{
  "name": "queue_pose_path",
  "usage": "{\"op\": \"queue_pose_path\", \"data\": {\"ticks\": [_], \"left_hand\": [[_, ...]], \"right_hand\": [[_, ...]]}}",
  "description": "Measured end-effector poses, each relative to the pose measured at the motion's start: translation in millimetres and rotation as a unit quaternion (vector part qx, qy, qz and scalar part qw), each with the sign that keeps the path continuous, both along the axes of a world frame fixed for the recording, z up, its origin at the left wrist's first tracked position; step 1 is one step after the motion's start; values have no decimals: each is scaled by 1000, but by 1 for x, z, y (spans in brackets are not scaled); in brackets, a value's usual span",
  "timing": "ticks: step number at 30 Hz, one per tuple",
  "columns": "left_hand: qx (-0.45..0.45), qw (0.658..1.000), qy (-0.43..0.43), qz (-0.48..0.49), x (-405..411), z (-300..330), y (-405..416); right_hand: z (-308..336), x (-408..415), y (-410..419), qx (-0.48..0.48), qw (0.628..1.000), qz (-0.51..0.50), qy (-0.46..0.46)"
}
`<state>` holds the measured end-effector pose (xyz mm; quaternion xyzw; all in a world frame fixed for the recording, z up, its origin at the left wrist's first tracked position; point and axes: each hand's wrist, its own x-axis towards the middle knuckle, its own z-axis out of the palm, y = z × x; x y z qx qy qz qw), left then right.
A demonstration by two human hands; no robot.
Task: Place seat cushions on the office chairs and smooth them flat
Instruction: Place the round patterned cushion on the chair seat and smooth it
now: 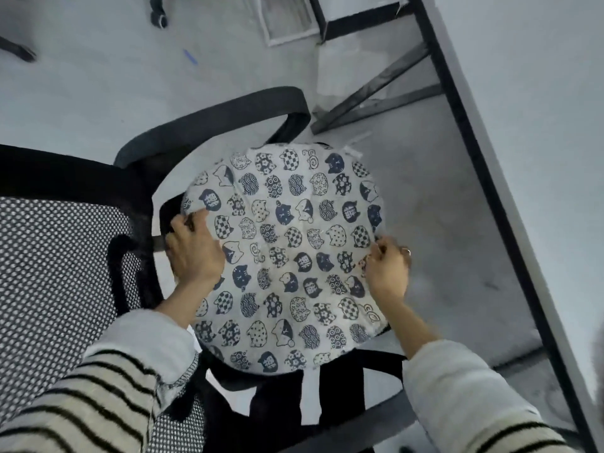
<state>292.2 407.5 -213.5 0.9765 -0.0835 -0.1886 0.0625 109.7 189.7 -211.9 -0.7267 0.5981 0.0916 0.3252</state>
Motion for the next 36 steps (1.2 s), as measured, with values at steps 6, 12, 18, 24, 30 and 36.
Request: {"op": "queue_pose_path", "data": {"ticks": [6,12,18,24,30,36], "left_hand": [[11,1000,6,-1,12,-15,6],[41,998,57,1,27,-33,4],[-33,987,-53,-148,46,-46,-73],[-42,966,-119,-224,40,-91,-124],[-22,956,-172,-238,32,-122,-124],[-8,962,-139,-234,31,-102,-120]], "right_hand": [[-11,-13,-10,-23,998,30,41],[-21,12,-34,-12,987,28,156],[-33,96,-40,-160,937,310,-7],[-91,135,-49,-196,883,425,-22],[-125,131,-43,-278,861,425,-21],[-104,126,-42,-221,874,433,3]]}}
